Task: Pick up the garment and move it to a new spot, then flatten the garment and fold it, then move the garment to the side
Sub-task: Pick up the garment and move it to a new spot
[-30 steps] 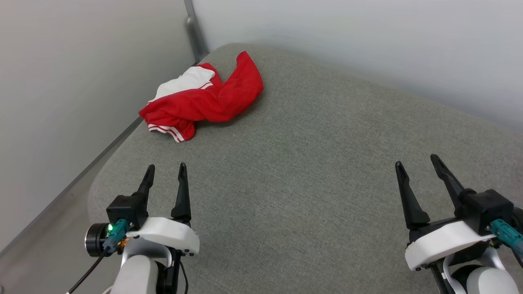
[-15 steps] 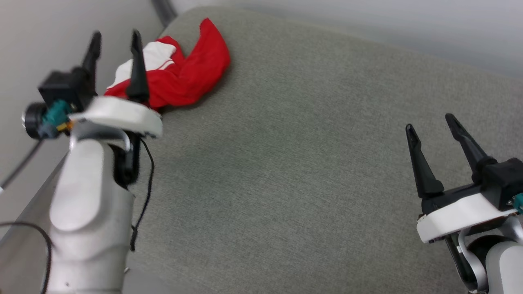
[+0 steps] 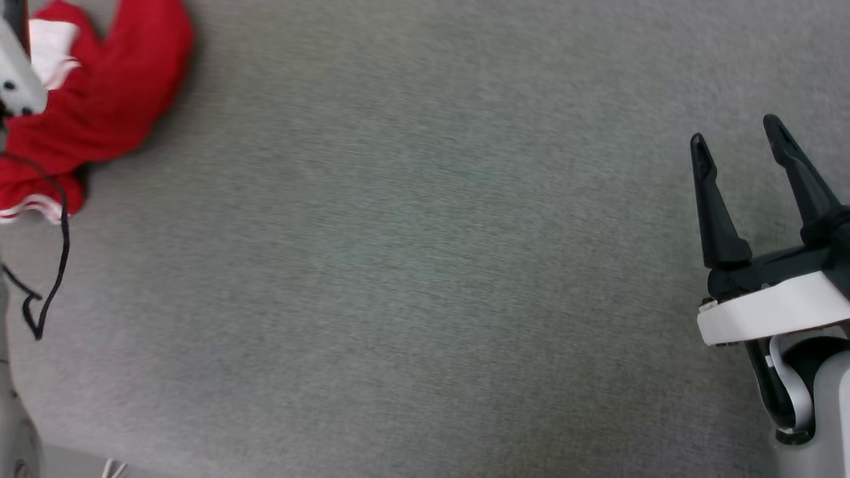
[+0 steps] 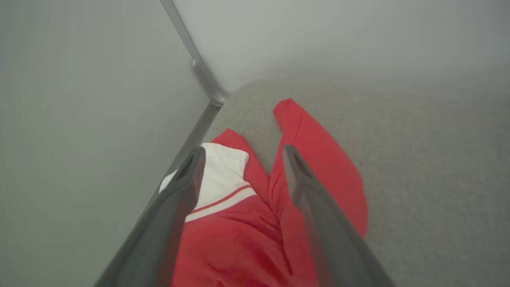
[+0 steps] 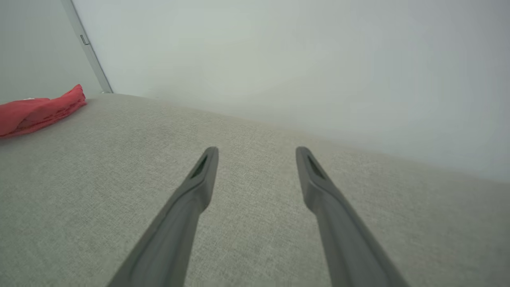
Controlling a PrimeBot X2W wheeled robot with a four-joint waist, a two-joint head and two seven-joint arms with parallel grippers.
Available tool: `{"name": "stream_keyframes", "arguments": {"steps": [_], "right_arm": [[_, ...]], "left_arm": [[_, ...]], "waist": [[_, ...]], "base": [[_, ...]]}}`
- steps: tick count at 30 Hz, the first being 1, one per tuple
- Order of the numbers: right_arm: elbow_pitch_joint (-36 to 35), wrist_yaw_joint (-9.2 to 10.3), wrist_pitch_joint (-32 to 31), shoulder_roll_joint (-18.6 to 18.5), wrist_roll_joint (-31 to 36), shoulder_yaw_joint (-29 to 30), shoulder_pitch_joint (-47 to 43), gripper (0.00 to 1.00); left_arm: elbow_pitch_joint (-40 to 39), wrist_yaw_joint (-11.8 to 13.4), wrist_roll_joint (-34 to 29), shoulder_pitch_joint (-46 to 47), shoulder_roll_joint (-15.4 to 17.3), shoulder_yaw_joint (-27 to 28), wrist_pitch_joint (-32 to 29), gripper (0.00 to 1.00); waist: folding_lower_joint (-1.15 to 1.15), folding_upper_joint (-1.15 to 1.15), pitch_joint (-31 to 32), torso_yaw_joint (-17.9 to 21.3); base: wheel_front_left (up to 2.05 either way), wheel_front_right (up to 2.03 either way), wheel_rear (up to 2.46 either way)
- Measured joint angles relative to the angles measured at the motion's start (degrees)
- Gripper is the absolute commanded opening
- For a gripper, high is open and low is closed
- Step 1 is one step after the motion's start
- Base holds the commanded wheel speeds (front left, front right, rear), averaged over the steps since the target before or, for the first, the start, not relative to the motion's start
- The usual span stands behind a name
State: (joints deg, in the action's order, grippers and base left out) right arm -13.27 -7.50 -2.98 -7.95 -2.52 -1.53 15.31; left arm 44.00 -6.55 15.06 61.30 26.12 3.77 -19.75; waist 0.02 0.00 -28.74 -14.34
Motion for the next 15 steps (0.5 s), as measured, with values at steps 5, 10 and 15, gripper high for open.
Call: {"name": "stream_keyframes", "arguments": {"steps": [5,10,15], "right_arm": [[0.56,0.00,0.94,0.30,-0.01,-0.25,1.28,1.00],[0.88,0.00,1.12,0.18,-0.22,-0.45,1.93,1.00],[0.96,0.00,0.98,0.02,-0.23,-0.49,2.06,1.00]], "left_arm": [[5.58,-0.53,3.58,-0.38,2.44,0.52,-7.56,1.00],[10.00,-0.51,6.89,-2.19,3.15,2.46,-12.73,1.00],[11.39,-0.47,9.78,-1.43,3.30,3.89,-17.47,0.00]], "waist": [[0.00,0.00,-4.08,3.35],[0.00,0.00,-6.80,5.54],[-0.01,0.00,-7.23,5.91]], "base": [[0.00,0.00,0.00],[0.00,0.00,0.00],[0.00,0.00,0.00]]}}
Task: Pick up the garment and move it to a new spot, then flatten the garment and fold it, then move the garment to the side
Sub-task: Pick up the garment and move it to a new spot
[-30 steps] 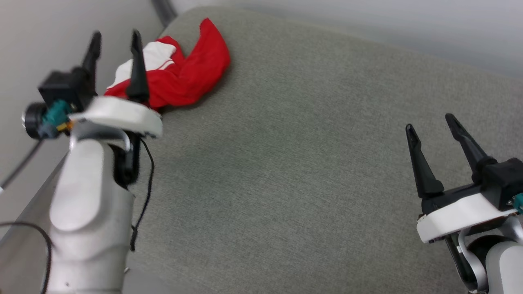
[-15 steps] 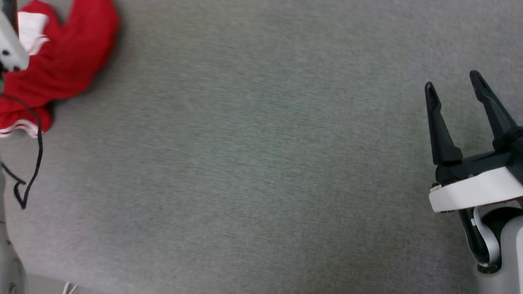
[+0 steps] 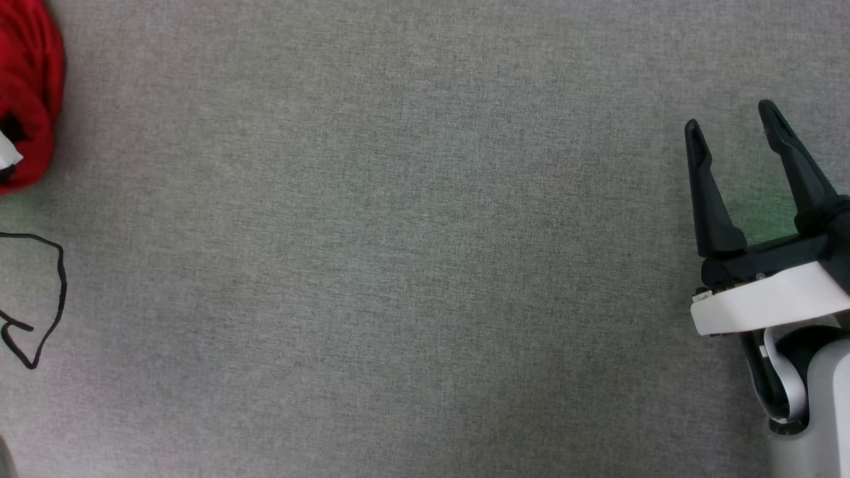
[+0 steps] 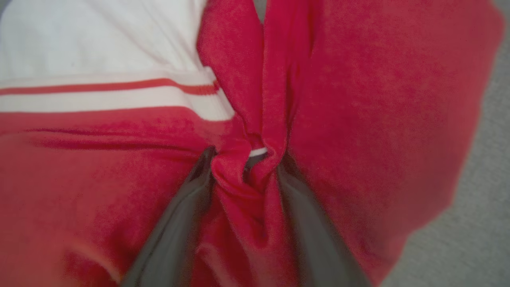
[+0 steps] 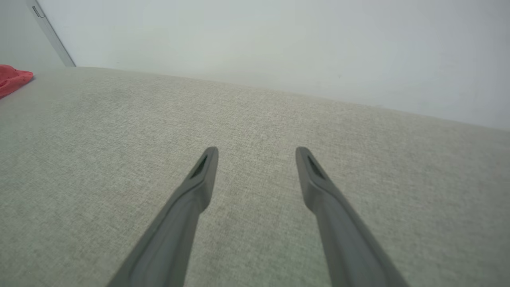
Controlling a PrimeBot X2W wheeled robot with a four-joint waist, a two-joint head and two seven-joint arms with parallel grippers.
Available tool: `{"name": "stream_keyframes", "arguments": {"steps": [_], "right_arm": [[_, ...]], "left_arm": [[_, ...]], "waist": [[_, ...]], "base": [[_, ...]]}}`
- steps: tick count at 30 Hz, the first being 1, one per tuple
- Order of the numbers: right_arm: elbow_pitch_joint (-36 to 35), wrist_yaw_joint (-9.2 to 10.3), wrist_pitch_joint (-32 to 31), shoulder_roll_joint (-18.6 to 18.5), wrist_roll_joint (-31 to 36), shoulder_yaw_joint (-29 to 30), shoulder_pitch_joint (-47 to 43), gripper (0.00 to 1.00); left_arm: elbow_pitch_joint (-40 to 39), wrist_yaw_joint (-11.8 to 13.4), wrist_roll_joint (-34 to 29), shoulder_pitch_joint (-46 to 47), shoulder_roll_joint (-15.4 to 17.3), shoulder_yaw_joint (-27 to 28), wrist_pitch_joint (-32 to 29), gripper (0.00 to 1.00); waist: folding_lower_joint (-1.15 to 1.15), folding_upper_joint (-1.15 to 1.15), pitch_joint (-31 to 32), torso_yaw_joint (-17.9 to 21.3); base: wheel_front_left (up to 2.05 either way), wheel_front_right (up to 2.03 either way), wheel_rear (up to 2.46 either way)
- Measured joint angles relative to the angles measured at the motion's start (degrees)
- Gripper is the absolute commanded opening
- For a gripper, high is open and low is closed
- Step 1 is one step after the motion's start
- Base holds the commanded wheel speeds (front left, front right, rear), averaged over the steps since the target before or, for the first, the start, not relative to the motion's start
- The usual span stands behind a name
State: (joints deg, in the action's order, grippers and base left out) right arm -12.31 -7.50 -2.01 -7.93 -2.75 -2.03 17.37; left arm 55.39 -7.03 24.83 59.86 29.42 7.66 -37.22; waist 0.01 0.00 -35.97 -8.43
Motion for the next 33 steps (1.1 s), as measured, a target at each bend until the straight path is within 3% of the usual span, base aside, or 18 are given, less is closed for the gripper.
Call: {"name": "stream_keyframes", "arguments": {"steps": [4,13,22,26,33], "right_arm": [[0.25,0.00,-0.12,-0.08,-0.22,-0.43,0.27,1.00],[2.48,0.00,0.52,0.22,-1.19,-0.48,-0.30,1.00],[5.37,0.00,1.56,1.82,-2.23,-0.18,-3.13,1.00],[6.59,0.00,2.05,2.58,-2.71,0.05,-4.56,1.00],[8.70,0.00,2.90,3.59,-3.94,0.60,-7.43,1.00]], "left_arm": [[-0.81,1.60,-0.70,-0.78,-0.51,-0.32,3.05,0.00],[-6.61,6.10,-5.82,-0.92,-0.30,-1.97,24.87,0.00],[-10.03,5.50,-8.09,1.35,-1.88,-3.78,45.43,0.00],[-11.87,4.99,-8.72,1.14,-4.32,-5.55,49.67,0.00],[-18.23,3.97,-9.84,-3.86,-10.20,-9.81,51.39,0.00]], "waist": [[0.00,0.00,0.62,-0.36],[0.00,0.00,5.27,-1.18],[-0.01,0.00,13.37,-1.95],[-0.01,0.00,17.20,-1.76],[-0.02,0.00,23.05,0.29]], "base": [[0.00,0.00,0.00],[0.00,0.00,0.00],[0.00,0.00,0.00],[0.00,0.00,0.00],[0.00,0.00,0.00]]}}
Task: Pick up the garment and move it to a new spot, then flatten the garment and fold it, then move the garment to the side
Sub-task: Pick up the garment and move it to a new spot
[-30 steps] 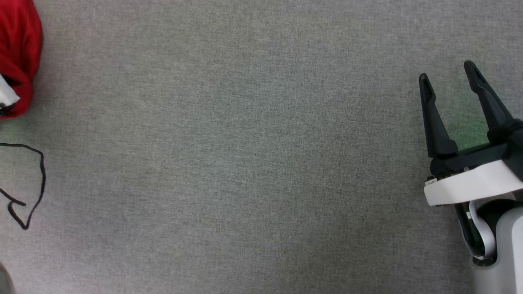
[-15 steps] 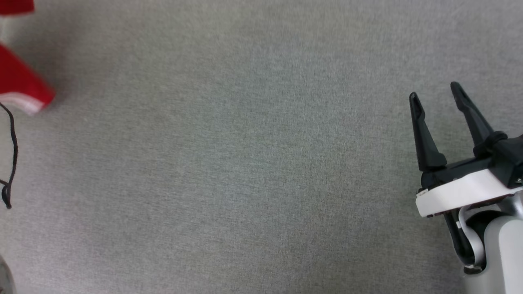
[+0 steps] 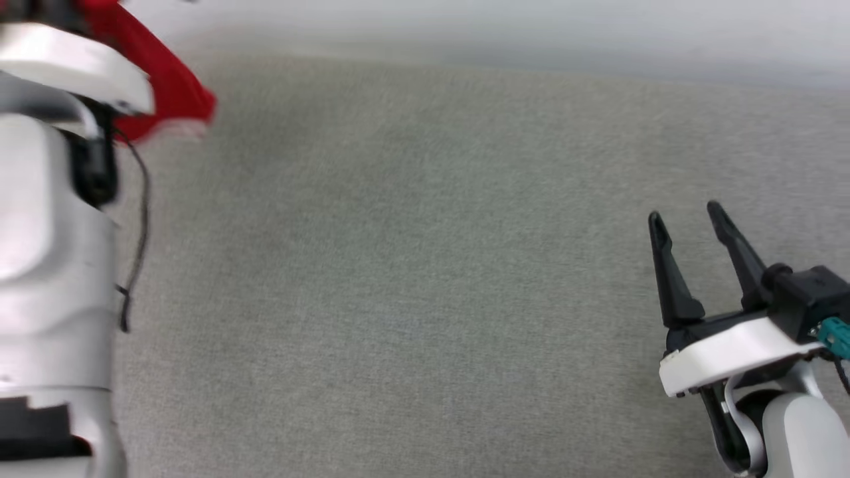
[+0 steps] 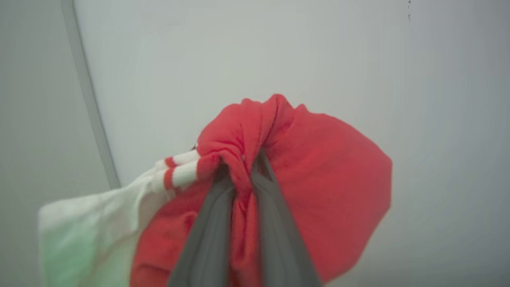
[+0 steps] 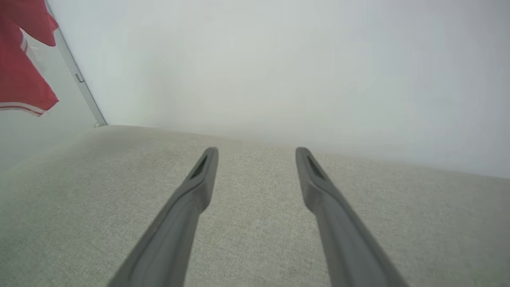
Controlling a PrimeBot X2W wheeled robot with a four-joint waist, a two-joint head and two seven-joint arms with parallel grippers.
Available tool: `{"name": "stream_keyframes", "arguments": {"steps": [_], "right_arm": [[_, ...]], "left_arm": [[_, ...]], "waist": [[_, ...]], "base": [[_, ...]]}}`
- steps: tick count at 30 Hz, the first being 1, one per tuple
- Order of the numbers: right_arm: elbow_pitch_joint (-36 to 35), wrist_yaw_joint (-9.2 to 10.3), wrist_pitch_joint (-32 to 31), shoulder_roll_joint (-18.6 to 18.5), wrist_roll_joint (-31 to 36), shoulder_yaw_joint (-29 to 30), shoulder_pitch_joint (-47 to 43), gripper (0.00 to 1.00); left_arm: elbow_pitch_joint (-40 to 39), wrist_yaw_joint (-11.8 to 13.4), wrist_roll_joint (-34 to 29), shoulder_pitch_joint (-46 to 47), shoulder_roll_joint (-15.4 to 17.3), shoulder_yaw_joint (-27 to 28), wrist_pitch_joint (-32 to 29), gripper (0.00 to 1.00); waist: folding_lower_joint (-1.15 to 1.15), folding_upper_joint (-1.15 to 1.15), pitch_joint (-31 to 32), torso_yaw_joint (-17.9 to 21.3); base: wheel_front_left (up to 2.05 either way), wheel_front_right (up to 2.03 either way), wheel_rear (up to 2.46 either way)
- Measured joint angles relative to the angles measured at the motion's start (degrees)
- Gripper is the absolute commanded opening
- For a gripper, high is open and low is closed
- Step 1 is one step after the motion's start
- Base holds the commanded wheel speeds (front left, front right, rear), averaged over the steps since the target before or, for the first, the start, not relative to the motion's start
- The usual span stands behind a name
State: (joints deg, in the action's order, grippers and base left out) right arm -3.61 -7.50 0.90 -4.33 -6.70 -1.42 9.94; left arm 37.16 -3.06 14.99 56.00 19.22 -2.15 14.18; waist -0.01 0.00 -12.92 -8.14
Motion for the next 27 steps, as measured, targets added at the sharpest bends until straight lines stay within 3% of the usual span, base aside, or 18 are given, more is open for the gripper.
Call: {"name": "stream_keyframes", "arguments": {"steps": [16,27], "right_arm": [[1.40,0.00,0.24,1.20,-1.03,1.38,-5.73,1.00],[0.84,0.00,-0.16,1.32,-1.96,1.67,-6.65,1.00]], "left_arm": [[-12.24,-3.31,2.67,-19.39,-14.49,-14.74,-1.27,0.00],[-6.33,-3.76,5.57,-31.71,-16.29,-28.89,-1.89,0.00]], "waist": [[0.00,0.00,7.05,12.03],[0.00,0.00,4.76,15.13]], "base": [[0.00,0.00,0.00],[0.00,0.00,0.00]]}}
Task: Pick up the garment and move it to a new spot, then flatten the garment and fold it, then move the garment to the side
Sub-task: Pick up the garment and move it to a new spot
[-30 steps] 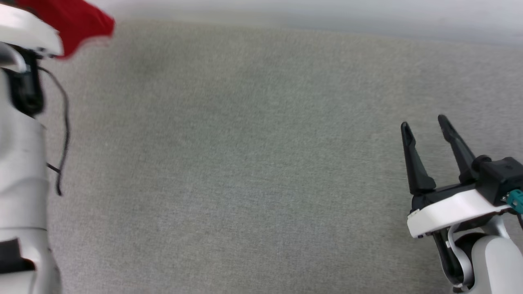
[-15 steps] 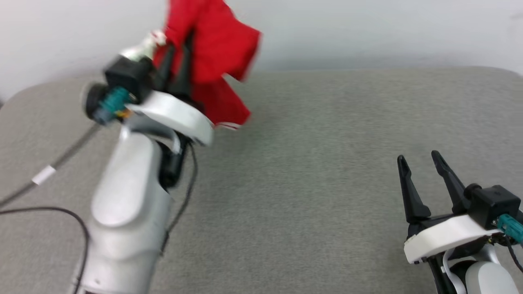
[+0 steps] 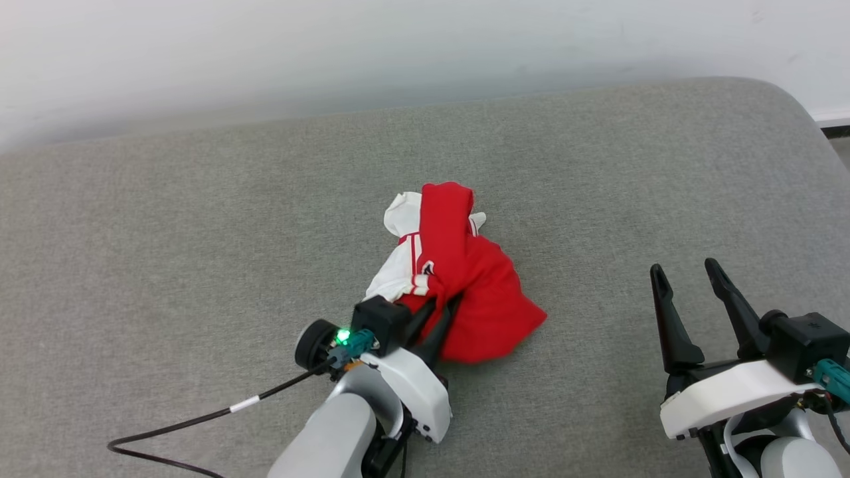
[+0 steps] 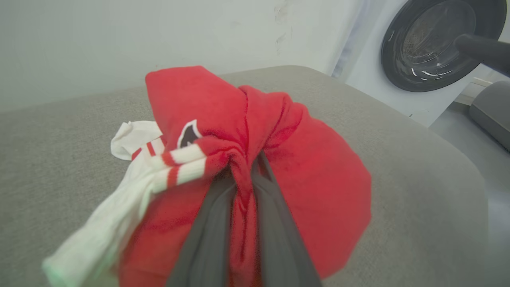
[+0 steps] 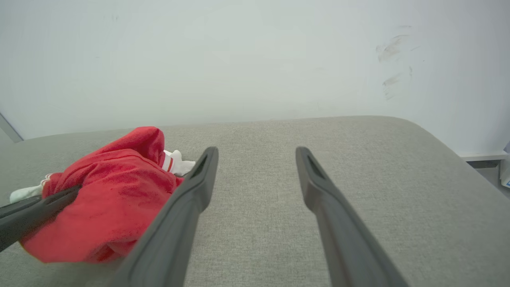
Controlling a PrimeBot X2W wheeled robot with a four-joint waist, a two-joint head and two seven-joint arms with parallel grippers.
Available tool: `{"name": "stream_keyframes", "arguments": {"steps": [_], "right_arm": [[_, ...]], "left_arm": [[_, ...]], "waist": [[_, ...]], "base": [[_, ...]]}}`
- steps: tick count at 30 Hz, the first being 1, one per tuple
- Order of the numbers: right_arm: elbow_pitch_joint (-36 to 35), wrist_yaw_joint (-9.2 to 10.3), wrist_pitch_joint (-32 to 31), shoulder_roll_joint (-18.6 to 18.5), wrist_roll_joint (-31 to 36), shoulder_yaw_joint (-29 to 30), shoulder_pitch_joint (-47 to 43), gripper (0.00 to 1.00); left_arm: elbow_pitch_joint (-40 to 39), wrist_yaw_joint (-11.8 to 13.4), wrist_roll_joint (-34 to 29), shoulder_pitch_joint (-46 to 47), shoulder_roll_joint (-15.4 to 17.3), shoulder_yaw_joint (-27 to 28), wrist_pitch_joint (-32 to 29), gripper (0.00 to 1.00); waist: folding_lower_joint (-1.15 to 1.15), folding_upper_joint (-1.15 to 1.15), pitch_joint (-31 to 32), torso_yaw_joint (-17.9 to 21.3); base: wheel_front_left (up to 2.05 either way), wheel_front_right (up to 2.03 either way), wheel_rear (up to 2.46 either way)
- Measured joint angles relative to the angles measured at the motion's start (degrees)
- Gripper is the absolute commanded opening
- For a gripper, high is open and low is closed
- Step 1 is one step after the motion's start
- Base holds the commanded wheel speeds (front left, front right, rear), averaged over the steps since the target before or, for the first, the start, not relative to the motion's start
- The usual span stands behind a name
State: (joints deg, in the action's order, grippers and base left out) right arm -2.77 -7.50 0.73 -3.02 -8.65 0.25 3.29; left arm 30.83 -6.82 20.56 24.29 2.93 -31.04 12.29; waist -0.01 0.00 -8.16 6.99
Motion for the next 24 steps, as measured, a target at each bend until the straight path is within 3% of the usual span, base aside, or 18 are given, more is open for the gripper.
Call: {"name": "stream_keyframes", "arguments": {"steps": [2,3,9,16,24], "right_arm": [[0.12,0.00,0.05,0.02,-0.18,-0.01,0.01,1.00],[0.12,0.00,0.08,0.02,-0.24,0.11,0.01,1.00],[0.49,0.00,-0.11,0.04,-0.37,0.77,-0.09,1.00],[0.19,0.00,-0.59,0.05,-0.37,1.72,-1.05,1.00],[-1.01,0.00,-1.54,0.07,0.02,2.94,-2.16,1.00]], "left_arm": [[1.34,0.27,0.52,-0.19,-0.09,-1.18,-0.34,0.45],[1.91,0.53,0.60,-0.20,-0.03,-1.83,-0.57,1.00],[-0.01,2.97,0.60,-0.21,-0.04,-2.48,2.00,1.00],[-8.50,6.10,-0.46,-1.54,1.00,3.27,2.63,1.00],[-15.26,10.79,-2.18,-6.25,6.59,11.66,2.78,1.00]], "waist": [[0.00,0.00,-0.14,-0.32],[0.00,0.00,-0.15,-0.60],[0.00,0.00,0.93,-2.20],[0.00,0.00,2.43,-4.12],[0.00,0.00,3.50,-5.93]], "base": [[0.00,0.00,0.00],[0.00,0.00,0.00],[0.00,0.00,0.00],[0.00,0.00,0.00],[0.00,0.00,0.00]]}}
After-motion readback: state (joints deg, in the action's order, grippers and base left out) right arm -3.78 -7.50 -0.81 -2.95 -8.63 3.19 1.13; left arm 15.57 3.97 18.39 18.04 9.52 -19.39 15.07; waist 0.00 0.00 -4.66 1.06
